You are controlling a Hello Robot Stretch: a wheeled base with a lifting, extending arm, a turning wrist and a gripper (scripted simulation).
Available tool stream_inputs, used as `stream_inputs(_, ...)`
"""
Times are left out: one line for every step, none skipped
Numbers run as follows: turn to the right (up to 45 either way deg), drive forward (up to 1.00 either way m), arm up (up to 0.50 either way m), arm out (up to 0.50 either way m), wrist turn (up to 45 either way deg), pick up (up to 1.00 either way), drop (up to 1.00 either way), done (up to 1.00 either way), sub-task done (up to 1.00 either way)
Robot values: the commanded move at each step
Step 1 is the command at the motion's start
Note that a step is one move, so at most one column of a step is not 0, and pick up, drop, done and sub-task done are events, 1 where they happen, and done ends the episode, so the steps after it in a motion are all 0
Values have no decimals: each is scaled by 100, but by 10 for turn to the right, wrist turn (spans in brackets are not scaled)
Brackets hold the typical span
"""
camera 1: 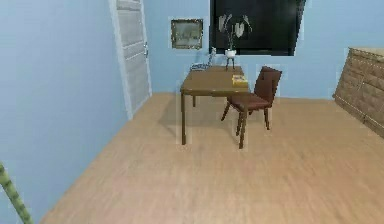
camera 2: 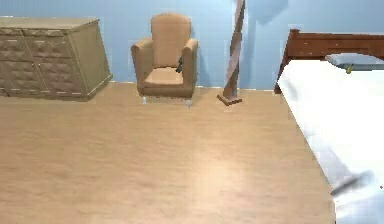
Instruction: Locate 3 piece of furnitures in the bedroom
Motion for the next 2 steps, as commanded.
stream_inputs(-450, 0, 0, 0, 0, 0, 0, 0, 0)
stream_inputs(0, 0, 0, 0, 0, 0, 0, 100, 0)
